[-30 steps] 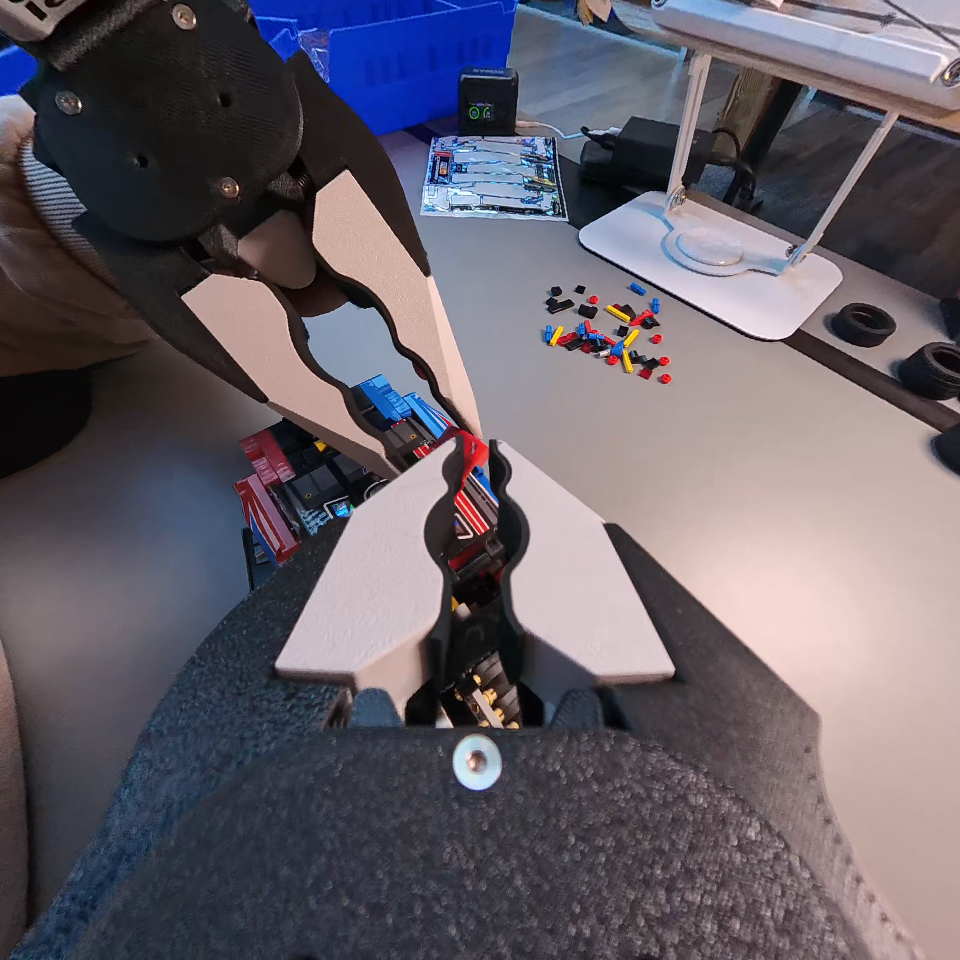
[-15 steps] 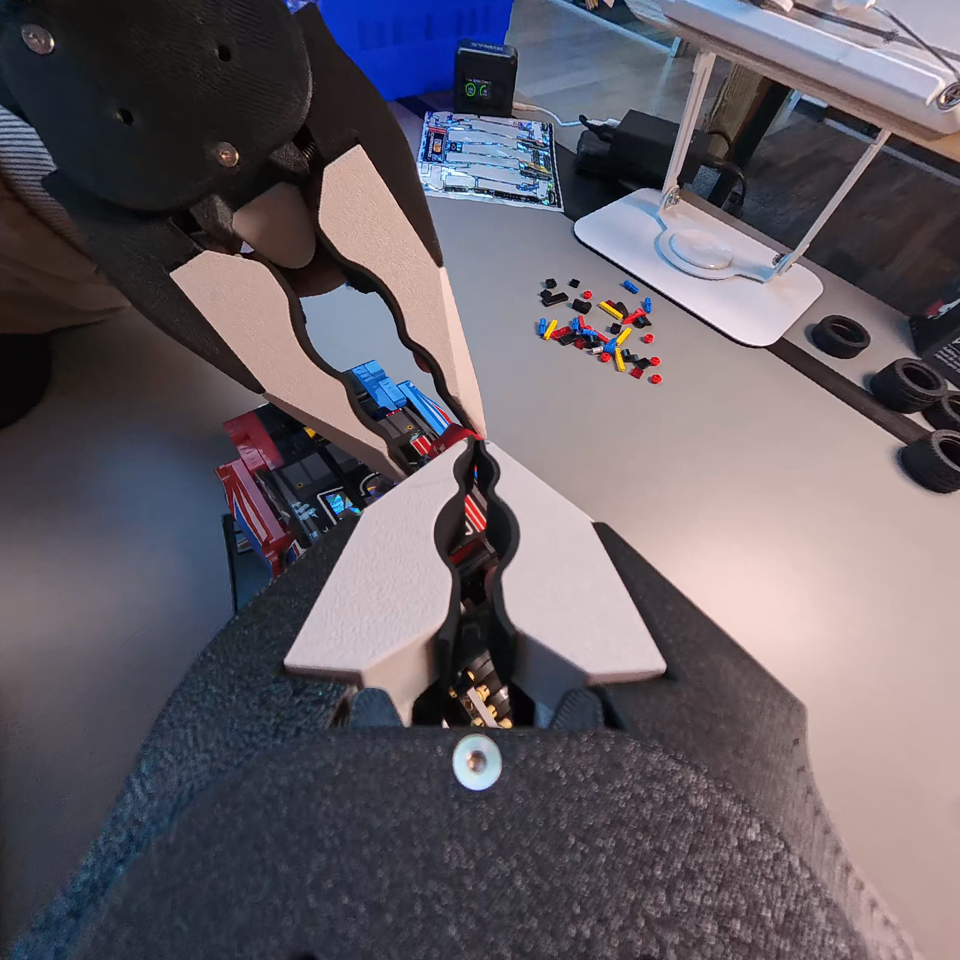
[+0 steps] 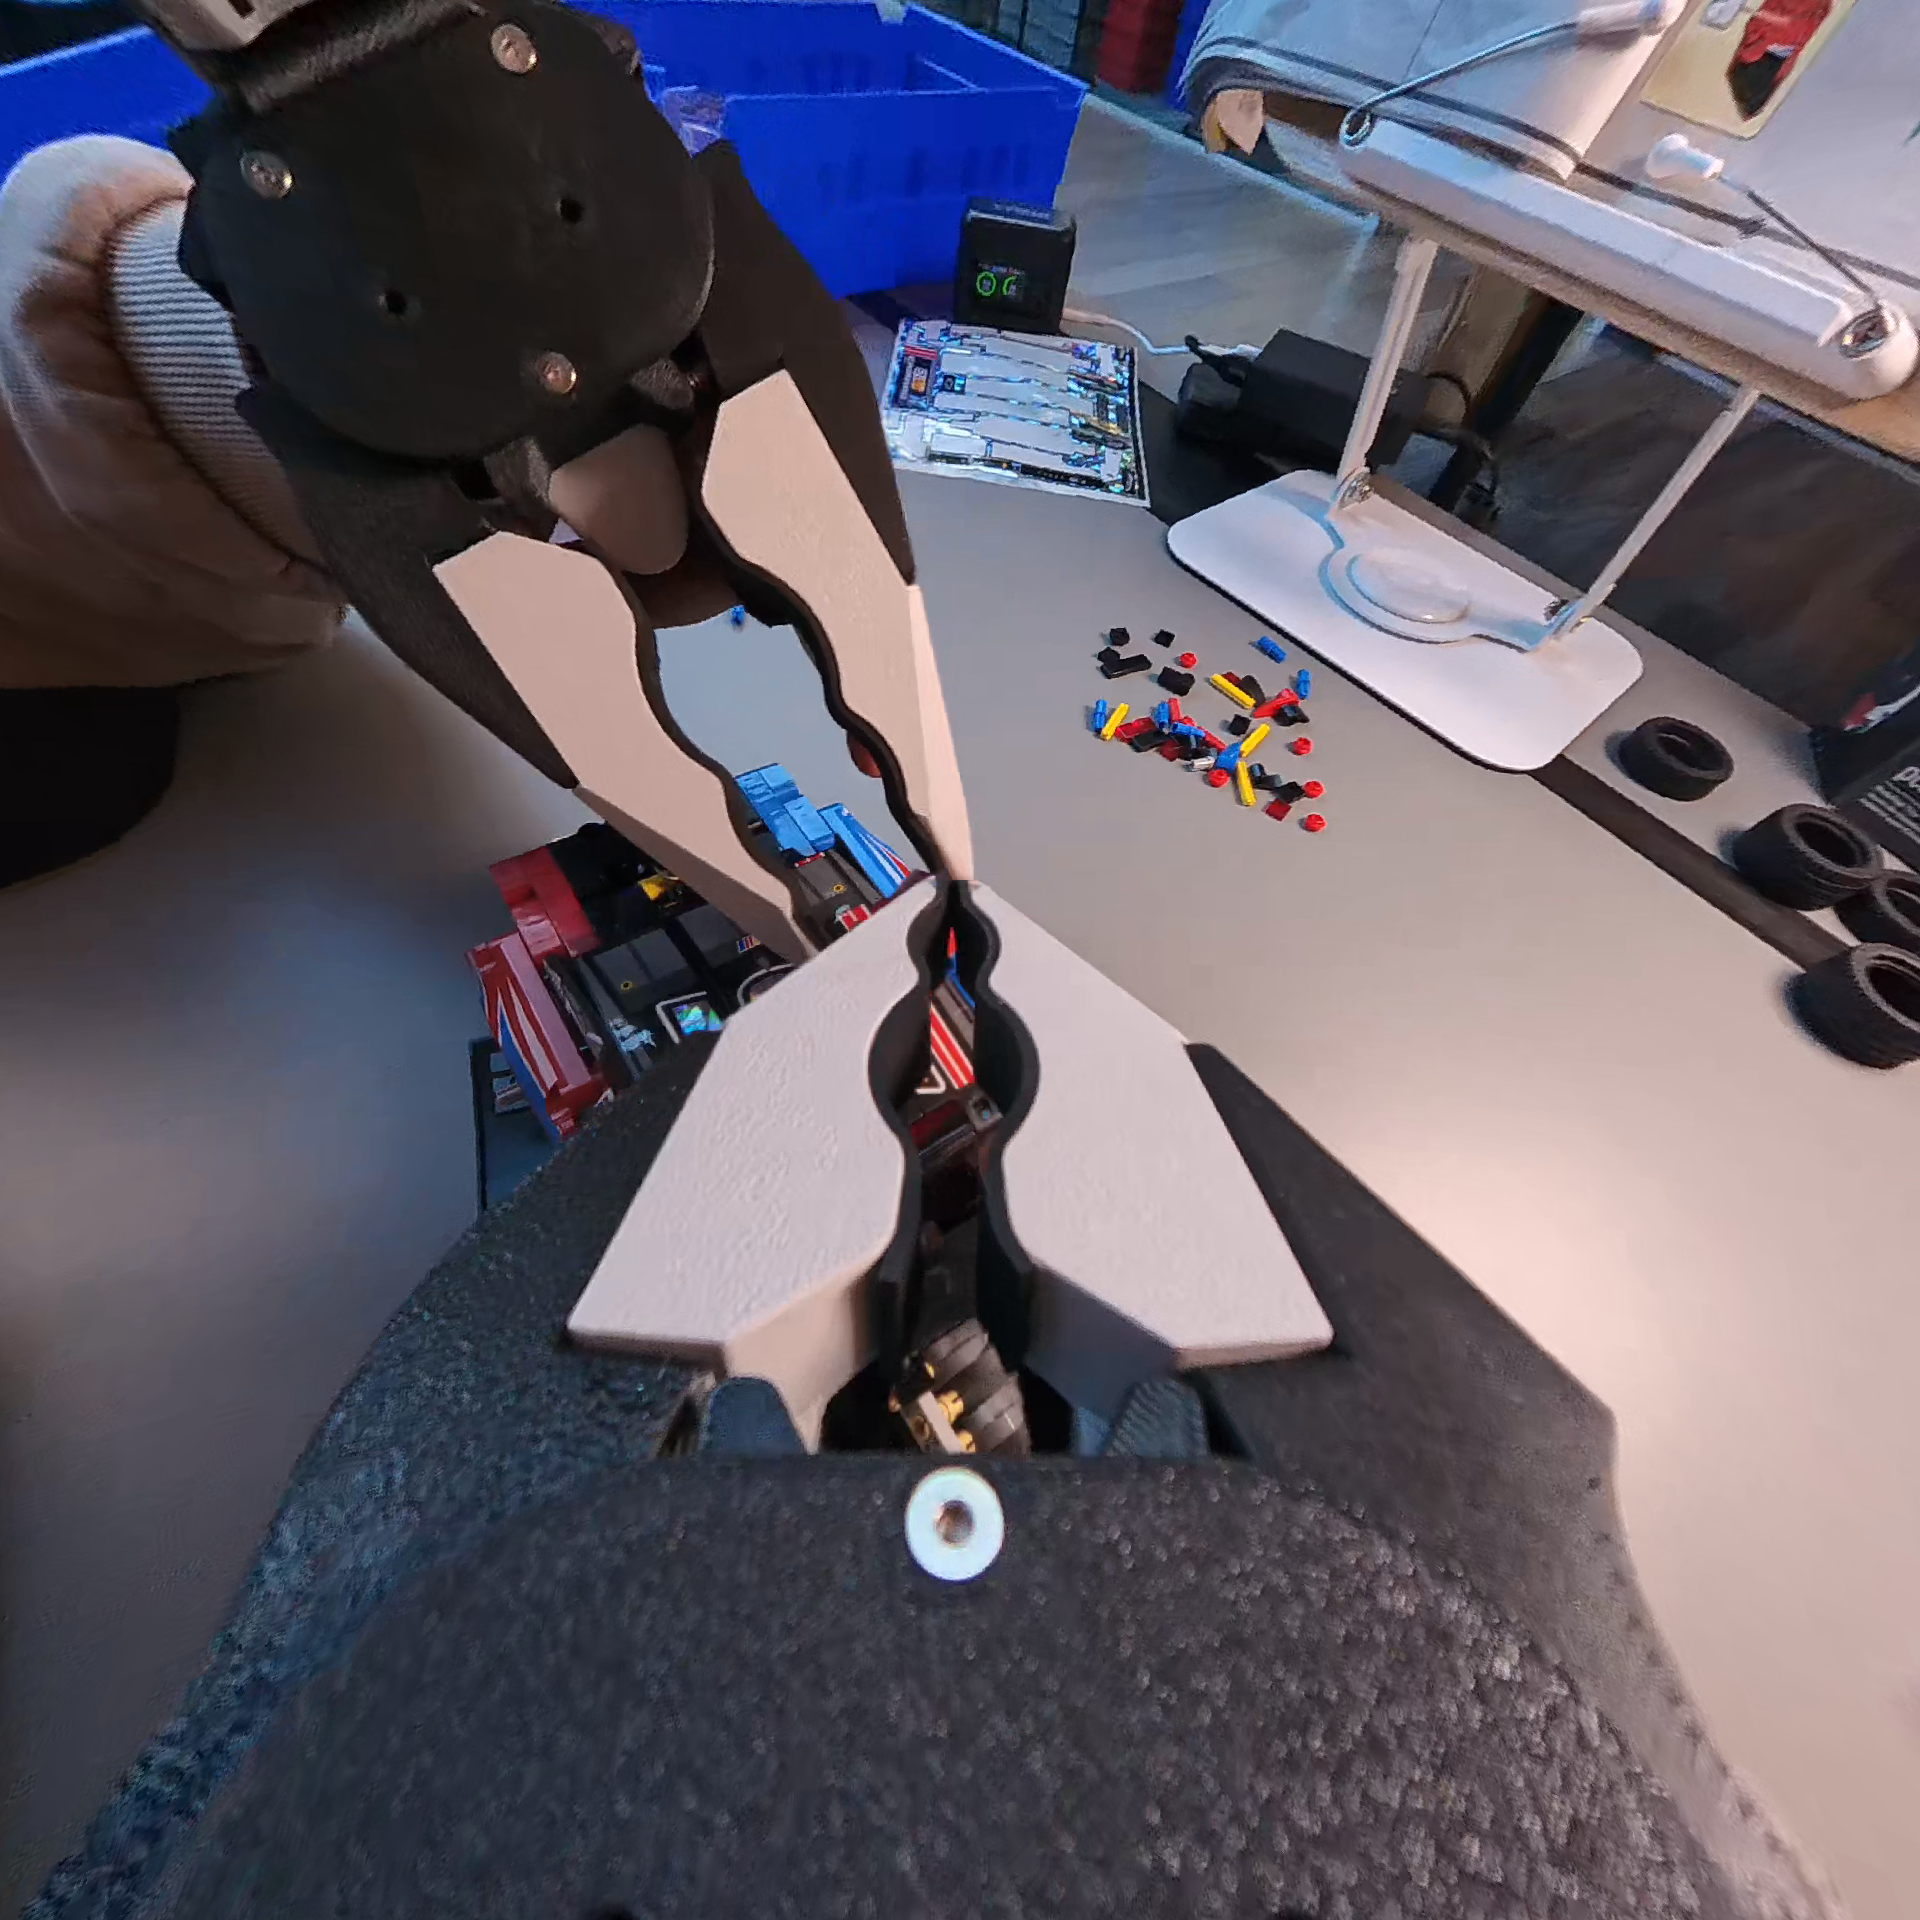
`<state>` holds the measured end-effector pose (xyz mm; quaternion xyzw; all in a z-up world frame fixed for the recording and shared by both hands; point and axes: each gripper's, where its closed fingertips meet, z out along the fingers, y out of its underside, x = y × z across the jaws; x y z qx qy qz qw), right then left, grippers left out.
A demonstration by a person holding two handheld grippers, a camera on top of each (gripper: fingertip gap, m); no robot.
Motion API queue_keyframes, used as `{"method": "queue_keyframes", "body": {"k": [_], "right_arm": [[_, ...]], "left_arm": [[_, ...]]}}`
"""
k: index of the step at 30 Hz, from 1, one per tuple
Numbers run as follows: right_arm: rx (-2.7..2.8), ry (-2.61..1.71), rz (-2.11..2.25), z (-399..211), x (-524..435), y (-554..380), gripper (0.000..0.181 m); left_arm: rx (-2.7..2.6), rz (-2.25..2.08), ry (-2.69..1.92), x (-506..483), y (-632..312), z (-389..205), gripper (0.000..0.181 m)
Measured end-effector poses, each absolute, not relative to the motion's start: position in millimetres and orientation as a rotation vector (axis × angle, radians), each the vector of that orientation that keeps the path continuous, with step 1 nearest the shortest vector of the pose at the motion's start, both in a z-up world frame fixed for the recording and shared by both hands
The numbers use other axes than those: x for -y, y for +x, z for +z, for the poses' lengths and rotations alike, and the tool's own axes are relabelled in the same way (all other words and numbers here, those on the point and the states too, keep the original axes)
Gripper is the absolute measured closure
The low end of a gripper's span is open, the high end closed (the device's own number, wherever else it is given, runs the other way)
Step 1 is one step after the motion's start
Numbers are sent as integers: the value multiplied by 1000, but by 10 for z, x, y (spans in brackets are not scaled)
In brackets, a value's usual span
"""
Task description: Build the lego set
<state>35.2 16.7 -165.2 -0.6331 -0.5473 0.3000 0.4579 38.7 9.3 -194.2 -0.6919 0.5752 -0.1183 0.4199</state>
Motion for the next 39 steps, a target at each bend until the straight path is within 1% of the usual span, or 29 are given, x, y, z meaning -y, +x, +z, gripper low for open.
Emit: {"method": "queue_keyframes", "body": {"k": [2,10,15,28,34,35,36,39], "right_arm": [[1344,-1585,719,-1681,-197,351,173],[1332,-1625,685,-1764,-224,320,181],[1377,-1579,610,-1780,-208,315,181],[1488,-1505,731,-1762,-9,325,181],[1370,-1524,725,-1639,-160,367,181],[1374,-1528,722,-1647,-159,360,171],[1372,-1542,721,-1663,-163,350,169],[1371,-1559,703,-1711,-174,320,172]], "left_arm": [[-1442,-290,-1731,-98,392,-1941,155],[-1438,-269,-1730,-108,388,-1939,155],[-1443,-274,-1738,-103,392,-1957,155],[-1452,-309,-1758,-88,381,-1972,155],[-1451,-310,-1744,-73,380,-1931,155],[-1451,-304,-1743,-77,379,-1930,155],[-1449,-303,-1741,-80,384,-1926,155],[-1442,-299,-1735,-83,392,-1903,155]]}}
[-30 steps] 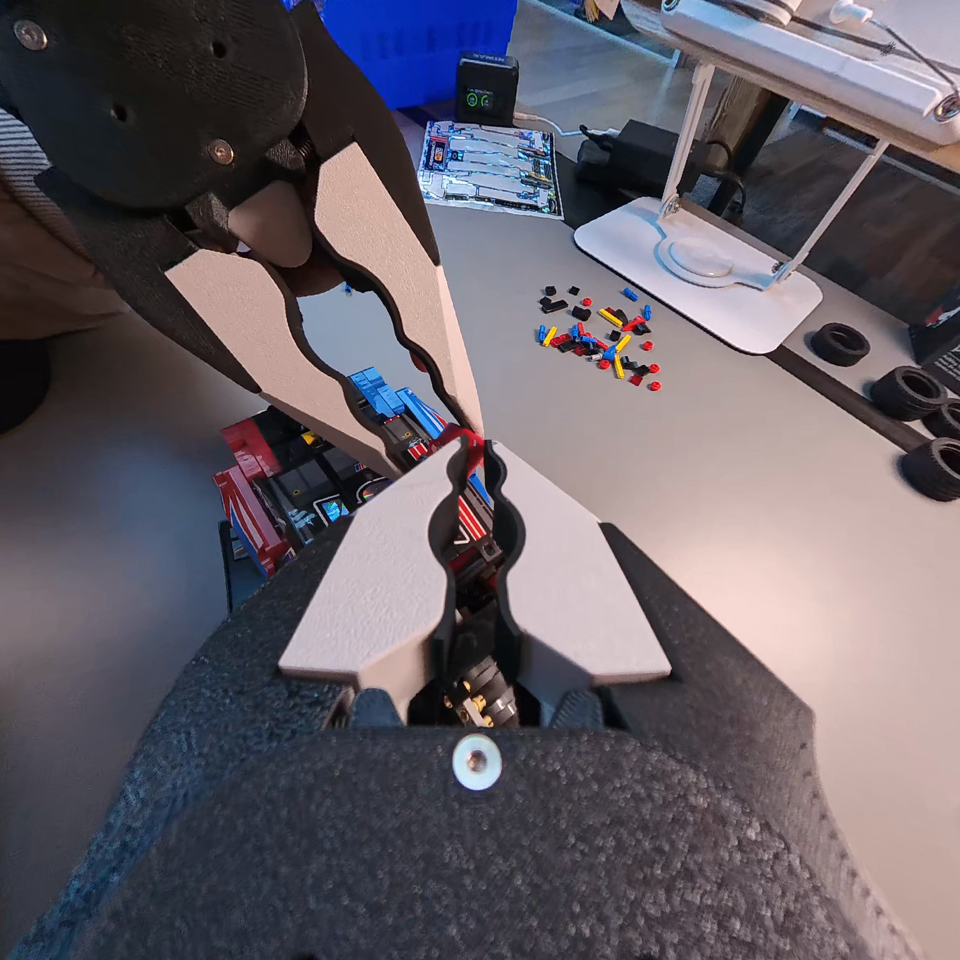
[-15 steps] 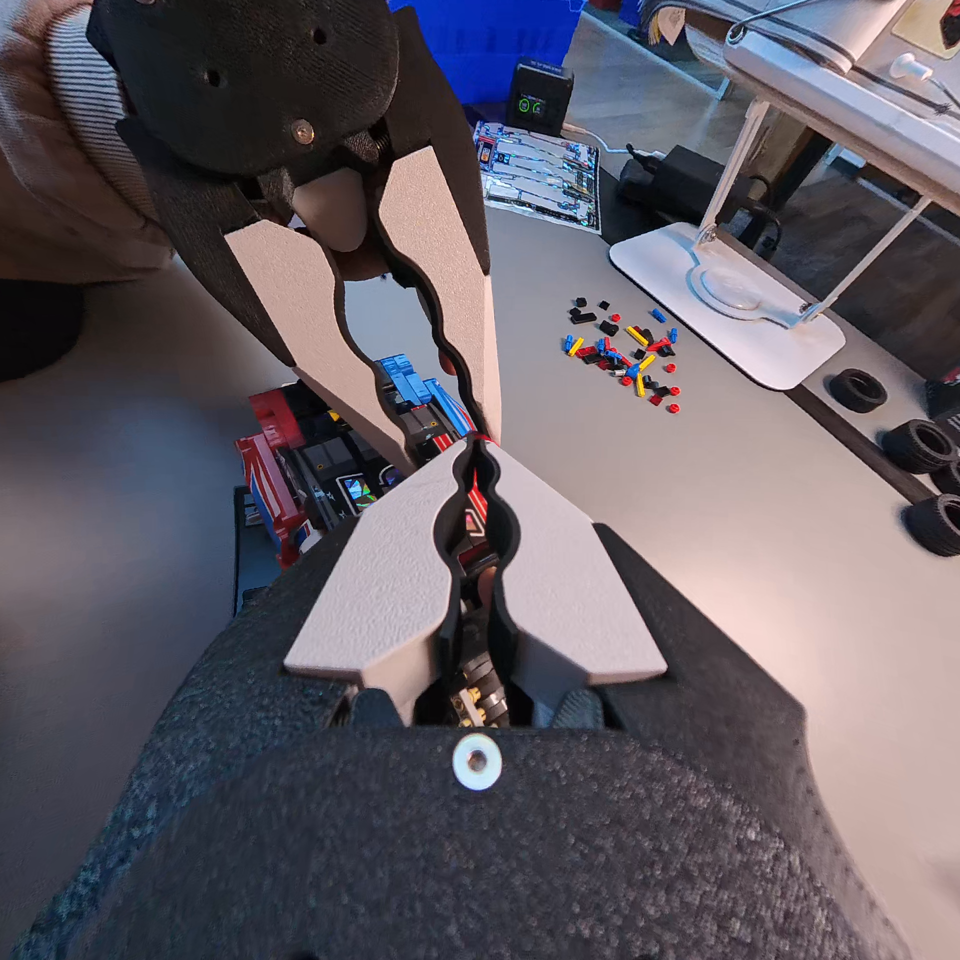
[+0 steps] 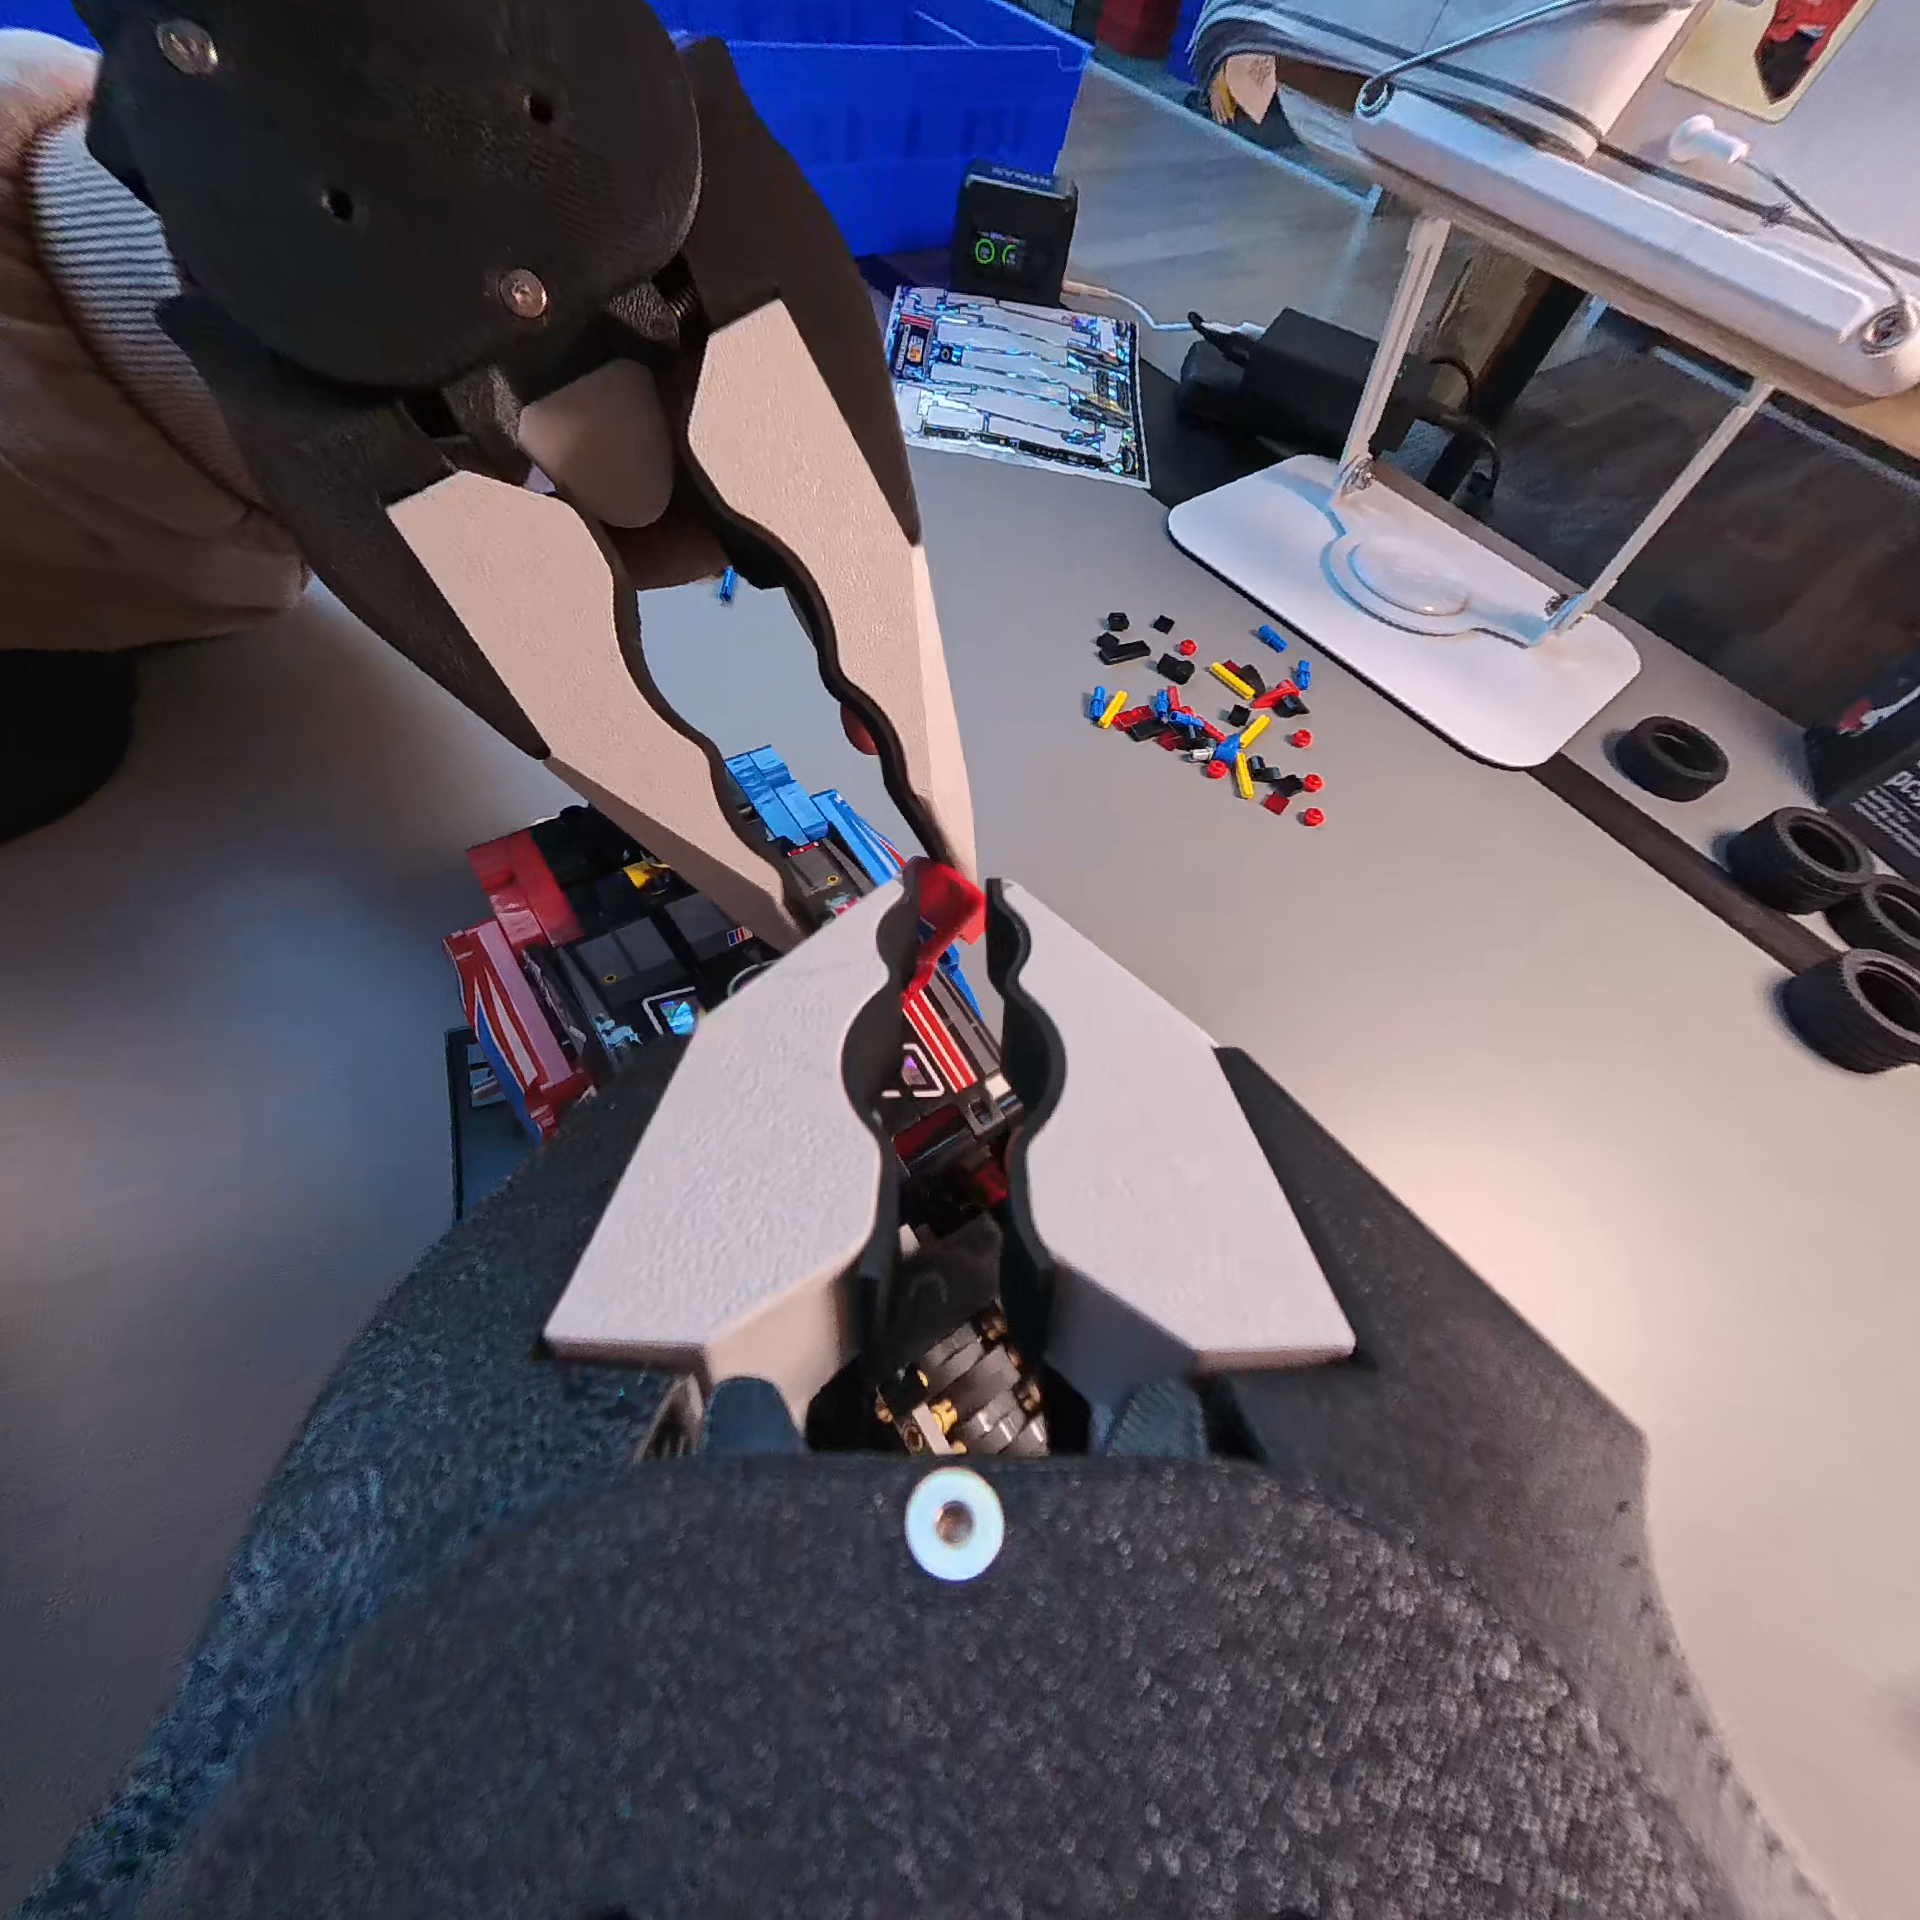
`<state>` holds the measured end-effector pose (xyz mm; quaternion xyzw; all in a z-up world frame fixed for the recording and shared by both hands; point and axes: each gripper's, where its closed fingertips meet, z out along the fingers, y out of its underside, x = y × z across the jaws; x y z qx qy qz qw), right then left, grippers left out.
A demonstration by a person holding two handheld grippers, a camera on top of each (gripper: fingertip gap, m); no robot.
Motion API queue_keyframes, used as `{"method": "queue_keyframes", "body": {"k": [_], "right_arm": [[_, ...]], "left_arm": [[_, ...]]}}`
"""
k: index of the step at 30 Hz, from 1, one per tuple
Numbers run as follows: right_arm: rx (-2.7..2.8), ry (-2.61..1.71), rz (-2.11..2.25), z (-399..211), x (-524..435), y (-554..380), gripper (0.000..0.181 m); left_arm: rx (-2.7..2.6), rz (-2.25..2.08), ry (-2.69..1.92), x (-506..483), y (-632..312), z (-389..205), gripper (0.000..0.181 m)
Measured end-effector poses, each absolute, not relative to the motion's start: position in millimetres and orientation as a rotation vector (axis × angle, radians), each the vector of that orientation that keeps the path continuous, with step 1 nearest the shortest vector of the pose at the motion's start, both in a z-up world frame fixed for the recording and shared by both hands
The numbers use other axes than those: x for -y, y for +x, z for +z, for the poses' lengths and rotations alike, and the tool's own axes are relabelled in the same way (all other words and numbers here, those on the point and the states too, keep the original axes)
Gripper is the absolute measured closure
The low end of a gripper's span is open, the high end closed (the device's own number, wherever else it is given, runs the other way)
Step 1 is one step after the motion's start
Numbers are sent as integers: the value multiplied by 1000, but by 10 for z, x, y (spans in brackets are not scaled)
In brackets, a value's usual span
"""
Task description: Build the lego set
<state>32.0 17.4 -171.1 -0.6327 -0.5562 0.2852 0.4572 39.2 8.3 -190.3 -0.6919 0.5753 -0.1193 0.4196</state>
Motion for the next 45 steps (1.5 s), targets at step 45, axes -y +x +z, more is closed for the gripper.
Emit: {"method": "queue_keyframes", "body": {"k": [45], "right_arm": [[1561,-1423,832,-1831,-39,310,181]], "left_arm": [[-1546,-392,-1743,17,390,-2022,156]]}}
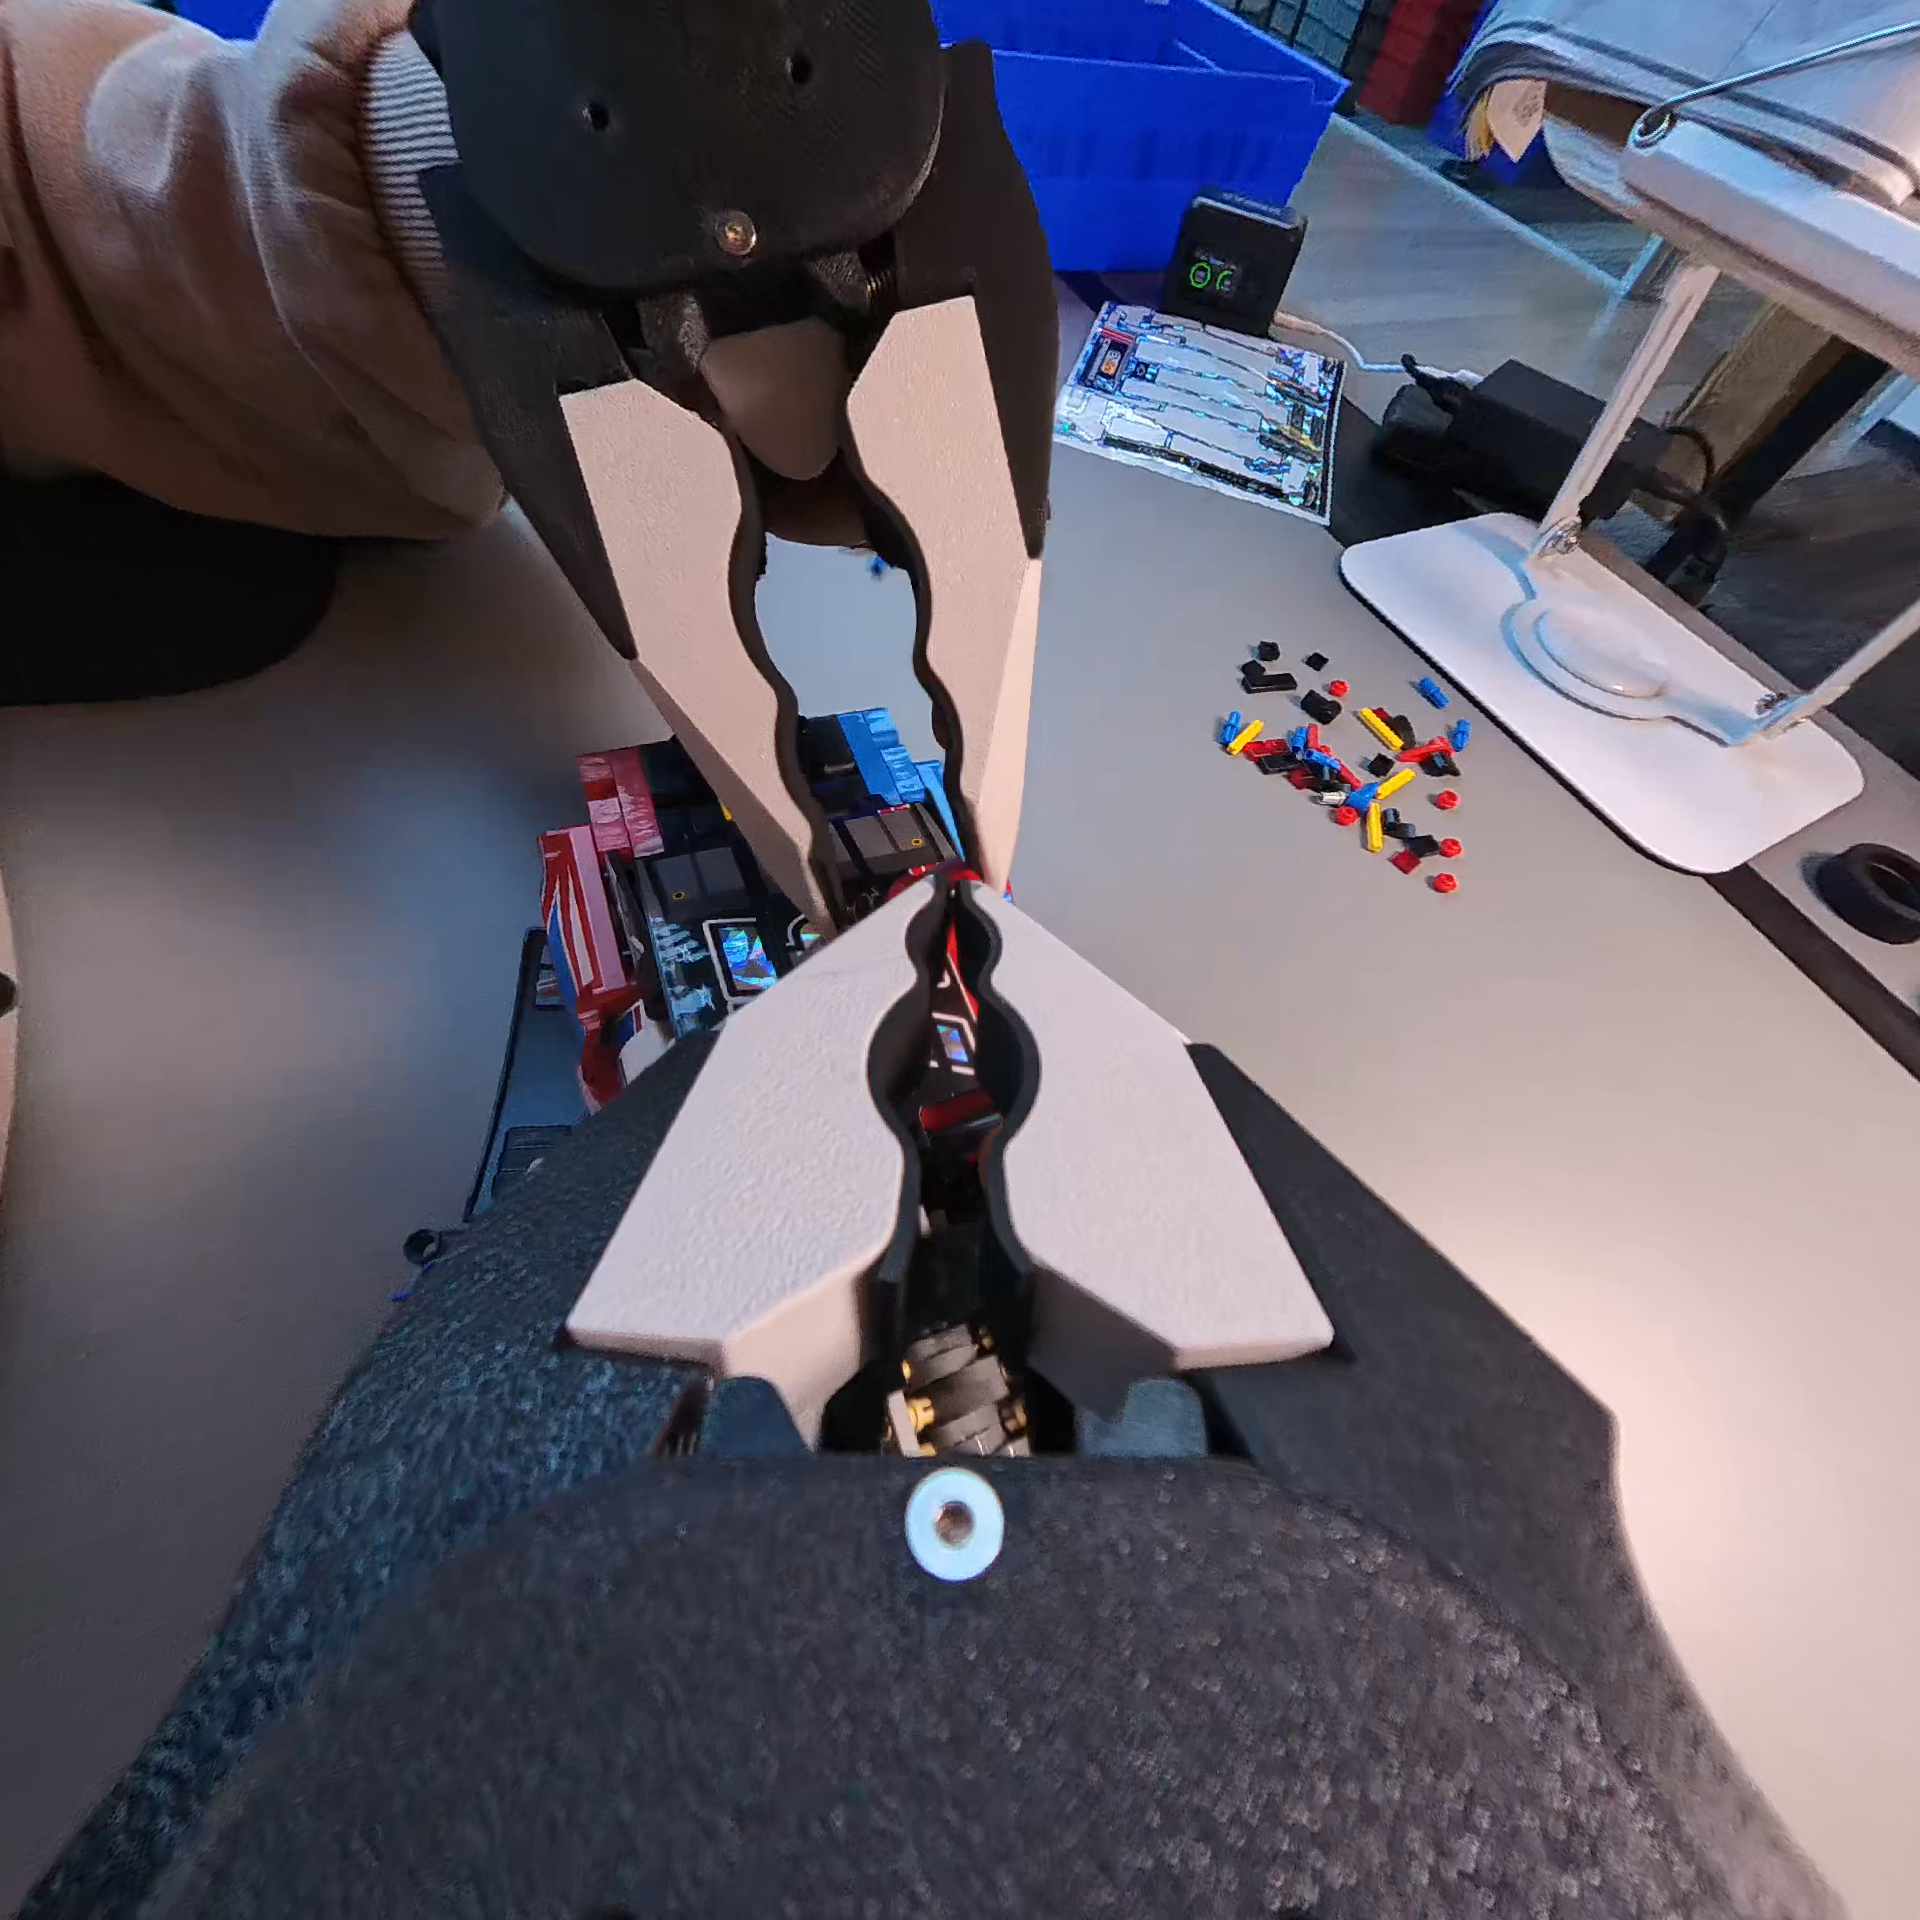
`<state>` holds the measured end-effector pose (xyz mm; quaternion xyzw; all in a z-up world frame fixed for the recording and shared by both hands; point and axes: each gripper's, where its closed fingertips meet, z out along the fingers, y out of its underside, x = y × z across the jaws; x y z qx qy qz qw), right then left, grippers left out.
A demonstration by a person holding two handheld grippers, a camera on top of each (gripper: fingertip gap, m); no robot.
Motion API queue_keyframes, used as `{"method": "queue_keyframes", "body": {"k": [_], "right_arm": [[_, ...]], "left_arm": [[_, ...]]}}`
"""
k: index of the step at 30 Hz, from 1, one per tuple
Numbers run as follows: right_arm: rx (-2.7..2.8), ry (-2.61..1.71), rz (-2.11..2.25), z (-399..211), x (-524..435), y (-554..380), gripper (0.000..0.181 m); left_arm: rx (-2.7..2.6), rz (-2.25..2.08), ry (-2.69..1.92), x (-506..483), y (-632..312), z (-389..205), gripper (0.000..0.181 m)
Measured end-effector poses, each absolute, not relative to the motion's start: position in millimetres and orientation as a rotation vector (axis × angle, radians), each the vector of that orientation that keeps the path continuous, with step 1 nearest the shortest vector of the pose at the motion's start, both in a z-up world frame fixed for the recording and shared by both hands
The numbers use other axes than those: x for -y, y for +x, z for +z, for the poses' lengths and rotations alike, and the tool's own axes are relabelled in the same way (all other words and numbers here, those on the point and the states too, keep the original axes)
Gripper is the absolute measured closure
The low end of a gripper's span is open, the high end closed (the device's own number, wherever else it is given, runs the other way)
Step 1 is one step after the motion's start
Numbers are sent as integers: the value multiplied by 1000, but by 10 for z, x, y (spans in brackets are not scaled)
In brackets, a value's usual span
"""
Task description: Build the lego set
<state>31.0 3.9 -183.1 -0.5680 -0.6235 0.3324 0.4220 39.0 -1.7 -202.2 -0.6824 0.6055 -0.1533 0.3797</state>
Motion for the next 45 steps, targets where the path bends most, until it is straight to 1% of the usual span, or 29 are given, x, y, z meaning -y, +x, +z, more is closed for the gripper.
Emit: {"method": "queue_keyframes", "body": {"k": [3,9,12,16,18,19,22,24,25,26,32,37,40,41,42,45], "right_arm": [[1570,-1425,799,-1840,-42,302,181],[1616,-1384,918,-1820,72,315,181],[1634,-1371,907,-1829,81,333,181],[1508,-1405,883,-1725,-74,322,181],[1511,-1436,844,-1756,-107,314,166],[1515,-1446,830,-1776,-110,304,164],[1526,-1427,750,-1813,-117,276,172],[1534,-1405,673,-1815,-137,268,174],[1531,-1407,649,-1810,-146,263,180],[1524,-1402,628,-1798,-158,258,181],[1540,-1365,536,-1786,-124,249,181],[1500,-1355,677,-1681,-34,266,181],[1422,-1366,662,-1591,-126,295,181],[1415,-1386,659,-1603,-152,301,170],[1406,-1419,661,-1626,-181,307,167],[1378,-1474,681,-1669,-232,319,169]], "left_arm": [[-1548,-381,-1746,13,385,-2027,156],[-1551,-377,-1751,-1,370,-2036,156],[-1551,-397,-1749,15,367,-2031,156],[-1550,-375,-1752,4,366,-2036,156],[-1545,-367,-1752,-3,370,-2023,156],[-1542,-367,-1751,-4,376,-2012,156],[-1527,-353,-1759,-23,379,-1987,156],[-1514,-349,-1774,-38,378,-1990,155],[-1507,-356,-1778,-37,385,-1989,156],[-1495,-361,-1780,-42,394,-1980,156],[-1458,-331,-1803,-101,358,-1928,156],[-1454,-334,-1794,-92,355,-1886,156],[-1454,-327,-1792,-96,357,-1887,156],[-1455,-323,-1791,-97,359,-1887,156],[-1455,-320,-1788,-96,362,-1884,156],[-1449,-307,-1780,-103,362,-1862,156]]}}
